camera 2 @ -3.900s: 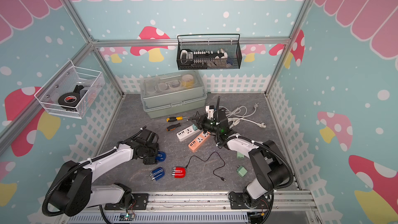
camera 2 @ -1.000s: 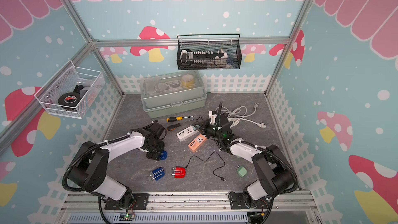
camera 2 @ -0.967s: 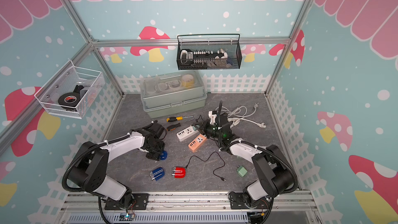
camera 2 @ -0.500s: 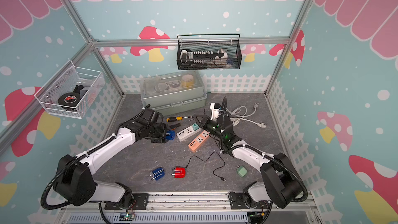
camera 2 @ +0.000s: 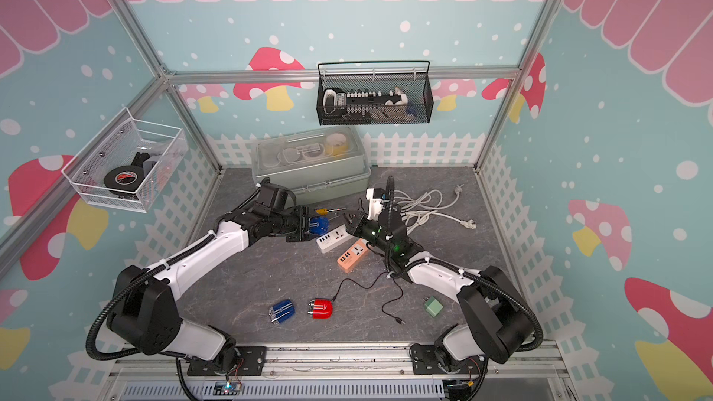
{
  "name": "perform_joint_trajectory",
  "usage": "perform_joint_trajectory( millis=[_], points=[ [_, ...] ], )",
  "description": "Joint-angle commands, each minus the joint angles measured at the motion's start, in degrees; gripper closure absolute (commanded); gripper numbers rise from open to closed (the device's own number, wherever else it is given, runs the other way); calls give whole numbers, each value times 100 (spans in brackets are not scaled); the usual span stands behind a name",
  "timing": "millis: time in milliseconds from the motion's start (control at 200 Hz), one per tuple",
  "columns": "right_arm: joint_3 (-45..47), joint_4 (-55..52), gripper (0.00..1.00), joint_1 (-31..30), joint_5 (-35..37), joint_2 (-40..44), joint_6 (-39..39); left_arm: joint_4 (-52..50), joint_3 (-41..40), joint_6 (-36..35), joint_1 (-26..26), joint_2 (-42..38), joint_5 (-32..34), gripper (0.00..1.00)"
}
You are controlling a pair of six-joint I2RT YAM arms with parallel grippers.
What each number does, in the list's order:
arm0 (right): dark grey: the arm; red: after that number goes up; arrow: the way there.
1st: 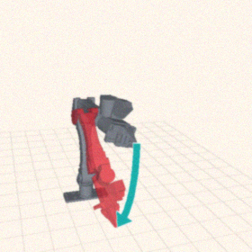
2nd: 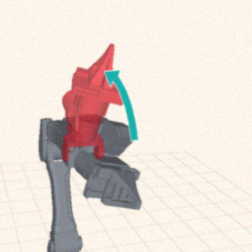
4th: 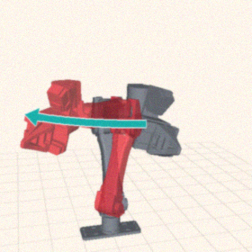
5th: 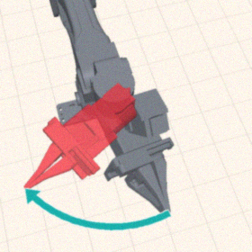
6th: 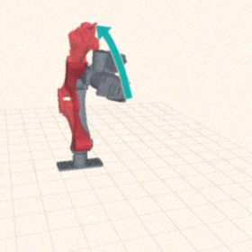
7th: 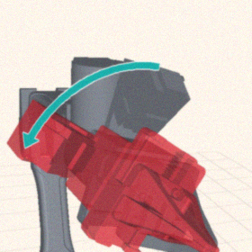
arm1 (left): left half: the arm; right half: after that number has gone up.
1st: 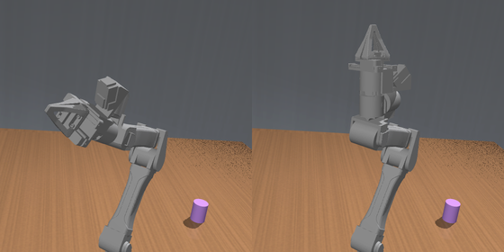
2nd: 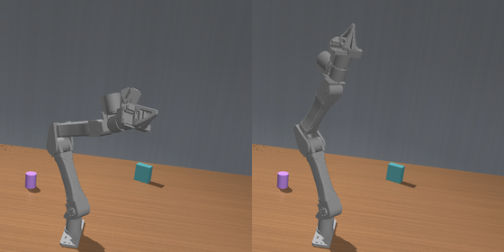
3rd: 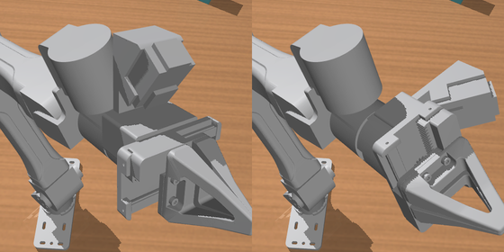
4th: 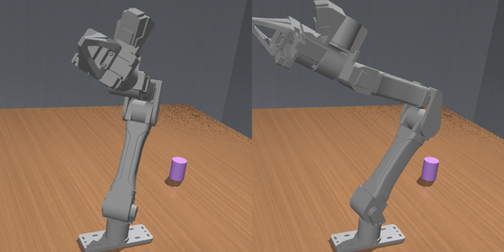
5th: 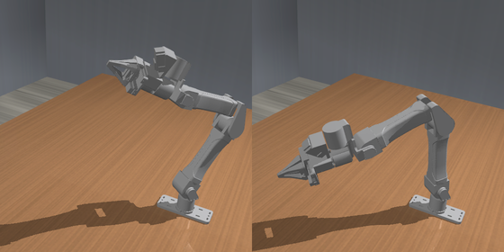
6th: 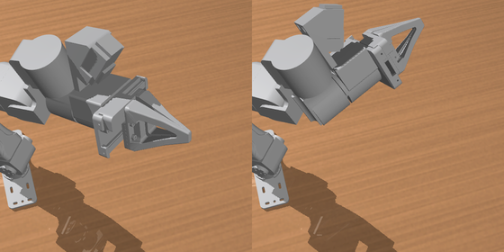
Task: Charge the electric shaver
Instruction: Pick up the electric shaver from the center of the board, then insert the charging cable into the electric shaver.
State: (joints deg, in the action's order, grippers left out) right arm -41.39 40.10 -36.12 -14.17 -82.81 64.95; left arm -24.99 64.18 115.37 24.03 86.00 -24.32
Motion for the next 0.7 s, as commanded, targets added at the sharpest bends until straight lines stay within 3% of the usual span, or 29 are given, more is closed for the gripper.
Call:
perform_joint_trajectory(
  millis=[0, 695],
  points=[
    [-184, 92, 100, -102, 125, -107, -73, 461, 72, 407, -25, 33, -167, 100],
    [-246, 234, 100, -220, 223, -313, -140, 643, -12, 642, -128, 110, -218, 100]
  ],
)
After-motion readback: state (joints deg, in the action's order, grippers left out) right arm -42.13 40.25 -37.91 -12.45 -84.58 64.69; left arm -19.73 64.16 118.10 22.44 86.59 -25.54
